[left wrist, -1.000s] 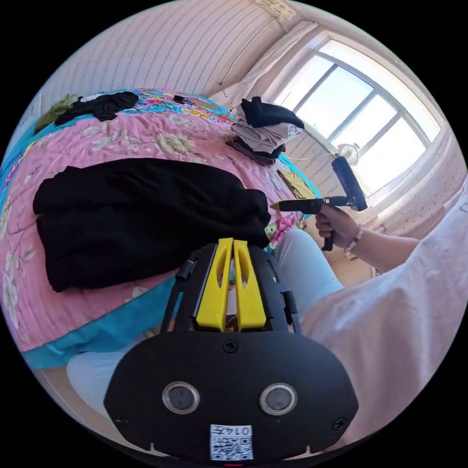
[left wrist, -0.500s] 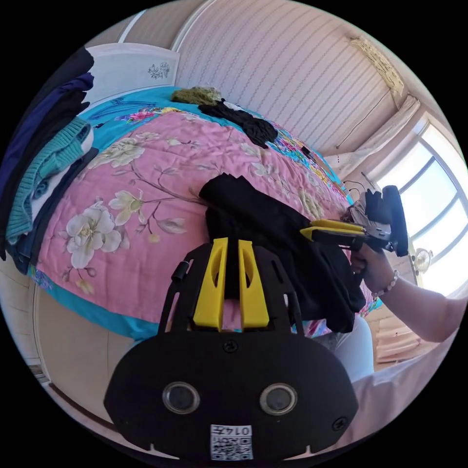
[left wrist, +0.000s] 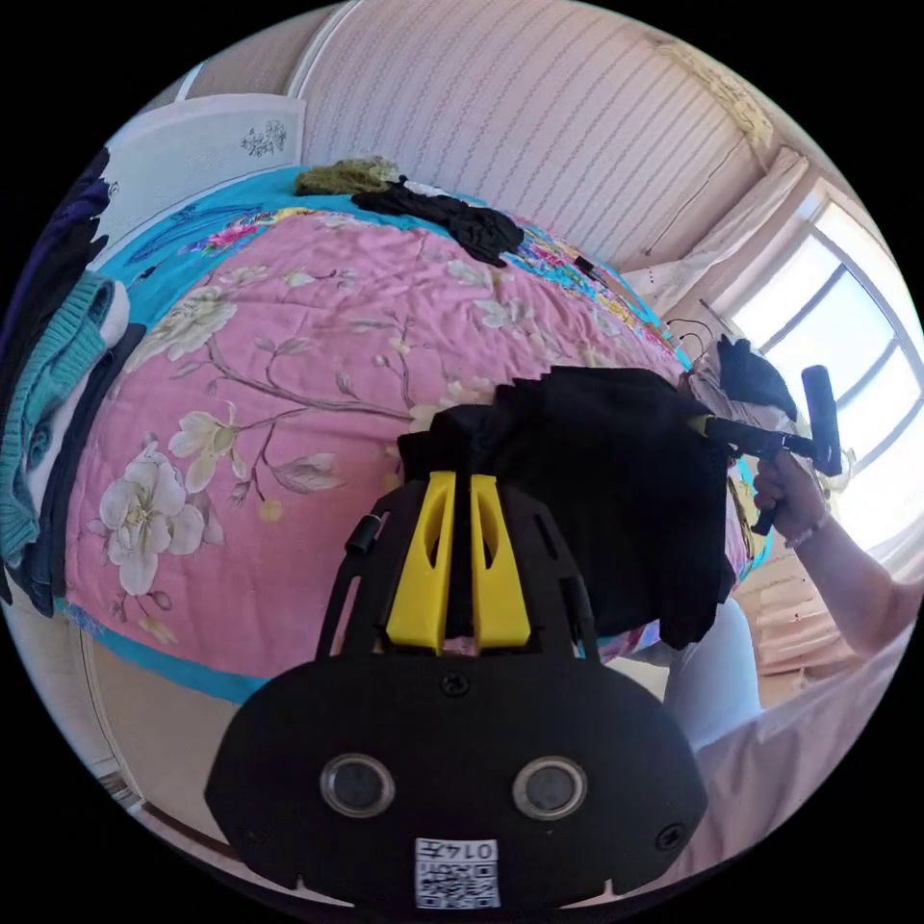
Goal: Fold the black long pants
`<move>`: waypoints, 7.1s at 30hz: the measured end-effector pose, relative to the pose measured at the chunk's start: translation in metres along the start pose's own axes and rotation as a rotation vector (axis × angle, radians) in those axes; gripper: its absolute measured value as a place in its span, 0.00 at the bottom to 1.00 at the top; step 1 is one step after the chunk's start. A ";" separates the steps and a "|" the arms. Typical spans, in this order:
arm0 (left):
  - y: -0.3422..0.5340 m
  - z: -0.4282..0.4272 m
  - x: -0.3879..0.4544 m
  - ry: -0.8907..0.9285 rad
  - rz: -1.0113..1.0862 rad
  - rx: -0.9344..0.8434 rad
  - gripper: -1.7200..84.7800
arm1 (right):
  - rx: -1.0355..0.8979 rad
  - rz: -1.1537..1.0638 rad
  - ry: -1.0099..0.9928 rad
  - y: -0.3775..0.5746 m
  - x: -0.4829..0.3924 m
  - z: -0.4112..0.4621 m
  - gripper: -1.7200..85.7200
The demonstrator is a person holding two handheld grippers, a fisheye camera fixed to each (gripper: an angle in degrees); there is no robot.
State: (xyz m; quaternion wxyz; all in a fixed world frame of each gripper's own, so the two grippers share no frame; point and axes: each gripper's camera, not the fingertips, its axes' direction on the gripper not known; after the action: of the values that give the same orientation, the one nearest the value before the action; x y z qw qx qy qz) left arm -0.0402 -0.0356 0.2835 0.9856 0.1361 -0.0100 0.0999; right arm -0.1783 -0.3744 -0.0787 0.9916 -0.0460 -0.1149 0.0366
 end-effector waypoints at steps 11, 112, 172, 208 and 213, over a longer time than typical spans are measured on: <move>0.111 -0.052 0.011 0.089 0.031 -0.213 0.05 | 0.133 0.631 0.598 0.129 0.145 -0.123 0.06; -0.041 0.070 0.107 -0.155 0.469 -0.398 0.08 | -0.028 0.596 0.126 0.173 0.300 -0.237 0.02; -0.100 0.099 0.220 -0.086 0.760 -0.295 0.01 | 0.224 0.738 0.169 0.349 0.416 -0.462 0.07; -0.229 0.190 0.059 -0.247 0.430 -0.225 0.01 | -0.142 0.332 0.414 -0.074 0.331 -0.050 0.02; -0.162 0.050 -0.012 -0.283 0.230 0.006 0.02 | -0.133 0.282 0.526 -0.079 0.302 -0.028 0.05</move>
State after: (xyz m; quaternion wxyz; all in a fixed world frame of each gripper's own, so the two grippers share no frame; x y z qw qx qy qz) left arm -0.0190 -0.2041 0.2877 0.9560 0.1495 -0.1638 0.1919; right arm 0.1259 -0.4301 -0.0301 0.9673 -0.1343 0.1510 0.1530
